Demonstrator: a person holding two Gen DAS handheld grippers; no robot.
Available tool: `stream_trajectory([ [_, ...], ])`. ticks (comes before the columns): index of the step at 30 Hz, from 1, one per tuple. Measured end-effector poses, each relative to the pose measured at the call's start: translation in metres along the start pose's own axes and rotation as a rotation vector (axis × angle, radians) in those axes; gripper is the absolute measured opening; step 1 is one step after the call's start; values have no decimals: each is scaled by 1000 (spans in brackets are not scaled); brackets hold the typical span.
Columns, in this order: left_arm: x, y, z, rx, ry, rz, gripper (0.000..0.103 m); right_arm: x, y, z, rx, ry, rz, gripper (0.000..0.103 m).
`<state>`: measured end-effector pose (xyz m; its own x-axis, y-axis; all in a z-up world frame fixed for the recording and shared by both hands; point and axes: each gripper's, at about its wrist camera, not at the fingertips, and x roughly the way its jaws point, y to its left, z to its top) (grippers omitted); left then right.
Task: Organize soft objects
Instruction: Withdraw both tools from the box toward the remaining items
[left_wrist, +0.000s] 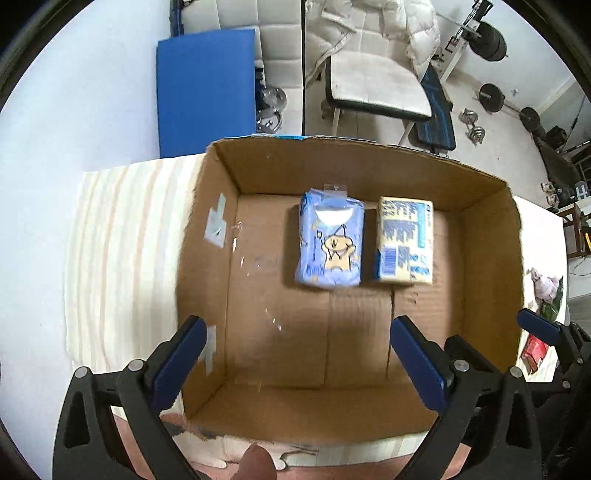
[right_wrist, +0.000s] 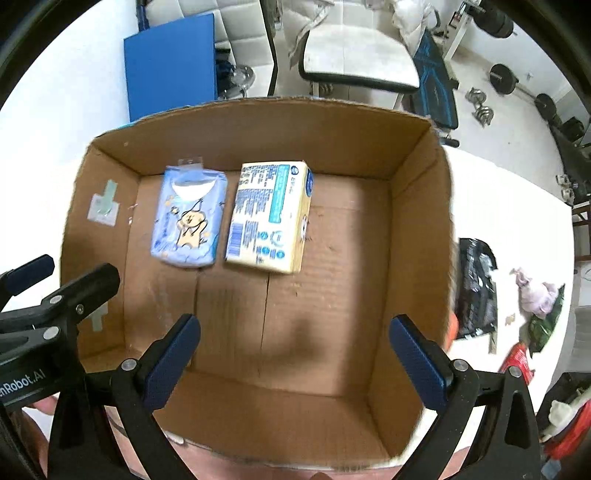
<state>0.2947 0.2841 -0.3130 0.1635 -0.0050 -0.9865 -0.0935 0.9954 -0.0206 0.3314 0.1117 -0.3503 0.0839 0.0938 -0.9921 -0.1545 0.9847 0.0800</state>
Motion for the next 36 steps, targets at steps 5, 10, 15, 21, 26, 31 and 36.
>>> stream_trajectory([
  [5, -30, -3, -24, -5, -42, -16, 102, -35, 0, -29, -13, -52, 1, 103],
  [10, -64, -6, -48, -18, -78, -8, 102, -60, 3, -50, -37, -97, 15, 103],
  [15, -90, -8, -63, -23, -126, 22, 102, -87, 4, -72, -43, -131, 62, 103],
  [21, -117, -37, -72, -7, -172, 23, 102, -112, -16, -93, -26, -167, 121, 103],
  [26, -129, -103, -69, 65, -175, -29, 102, -129, -74, -106, 44, -207, 139, 103],
  [31, -103, -184, -61, 121, -104, -83, 102, -129, -160, -119, 117, -193, 90, 103],
  [36, -54, -258, -63, 184, -8, -89, 102, -94, -274, -131, 224, -87, -30, 103],
])
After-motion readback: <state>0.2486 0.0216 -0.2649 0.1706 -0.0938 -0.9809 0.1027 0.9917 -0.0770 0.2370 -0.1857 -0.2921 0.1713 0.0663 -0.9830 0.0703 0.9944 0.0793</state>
